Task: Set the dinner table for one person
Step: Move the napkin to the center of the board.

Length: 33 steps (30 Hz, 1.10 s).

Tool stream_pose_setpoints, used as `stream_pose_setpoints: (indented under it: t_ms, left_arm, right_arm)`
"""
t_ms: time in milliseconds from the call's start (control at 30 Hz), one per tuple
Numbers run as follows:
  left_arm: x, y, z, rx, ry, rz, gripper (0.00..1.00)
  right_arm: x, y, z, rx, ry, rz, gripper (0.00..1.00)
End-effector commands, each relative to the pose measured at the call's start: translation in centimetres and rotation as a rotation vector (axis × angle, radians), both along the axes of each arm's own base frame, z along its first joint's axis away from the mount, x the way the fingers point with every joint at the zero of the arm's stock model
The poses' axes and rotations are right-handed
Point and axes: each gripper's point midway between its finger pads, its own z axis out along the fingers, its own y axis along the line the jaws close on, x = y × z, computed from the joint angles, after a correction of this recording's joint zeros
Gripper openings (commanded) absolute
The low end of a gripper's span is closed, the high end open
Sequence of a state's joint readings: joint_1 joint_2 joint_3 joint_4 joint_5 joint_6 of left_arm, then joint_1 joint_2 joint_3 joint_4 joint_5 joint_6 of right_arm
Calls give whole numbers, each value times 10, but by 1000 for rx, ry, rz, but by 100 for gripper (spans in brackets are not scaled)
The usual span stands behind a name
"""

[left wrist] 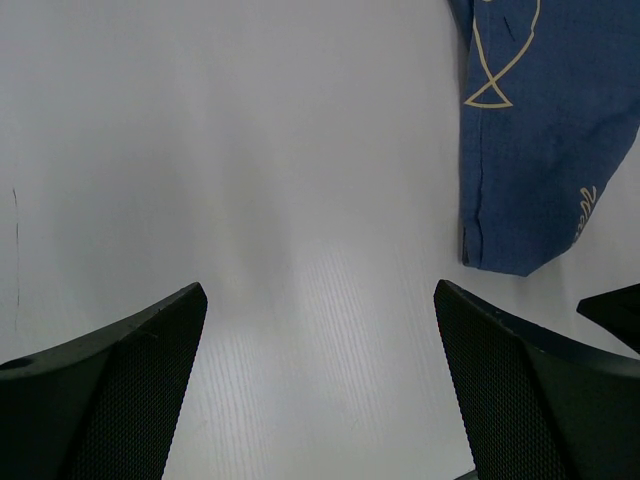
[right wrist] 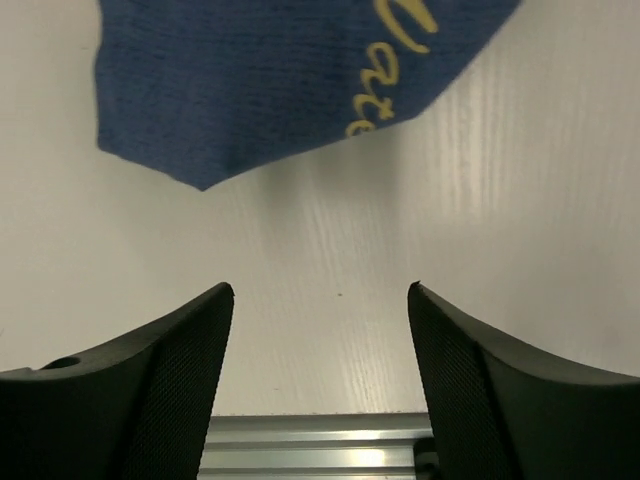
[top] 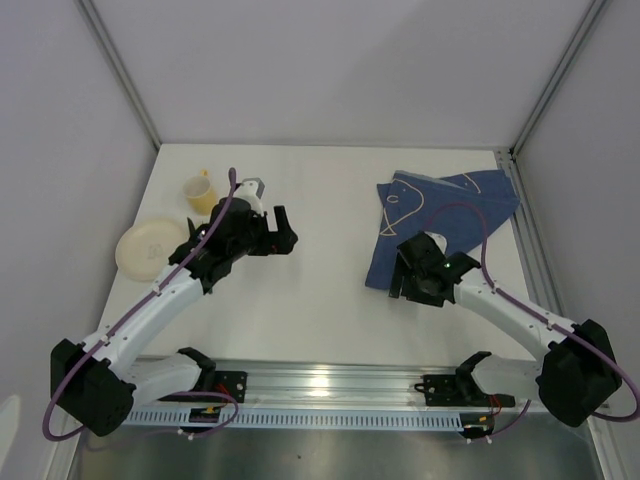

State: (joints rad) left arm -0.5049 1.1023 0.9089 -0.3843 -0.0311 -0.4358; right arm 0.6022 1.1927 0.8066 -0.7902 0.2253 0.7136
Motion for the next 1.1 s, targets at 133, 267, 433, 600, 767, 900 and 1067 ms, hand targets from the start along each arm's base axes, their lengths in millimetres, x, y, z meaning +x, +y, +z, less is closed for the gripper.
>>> stream_pose_setpoints:
  t_ms: [133,267,433,600,767,900,1067]
  left_arm:
    - [2,-5,17,-26,-43,-18,99]
    - [2,-7,15,-29,-38,-24,99]
    - [0,-7,15,-30,-40,-27,99]
    - [-1,-6,16,-29,-48,-26,99]
    - [-3,-4,18,-25,-59,-26,99]
    - [-3,-4,19,-25,-66,-28,99]
    - [-4,-5,18,-25,-64,-34,99]
  right_arm:
    - [15,48,0,120,-40,160,85]
    - [27,53,-13,83,-19,159,86]
    - [45,58,-37,20,8,146,86]
    - [62,69,-45,14,3,152,85]
    - [84,80,-33,1,-33,162,85]
    - [90,81,-30,-10,-41,159,85]
    - [89,73,-46,-59,-10,120,76]
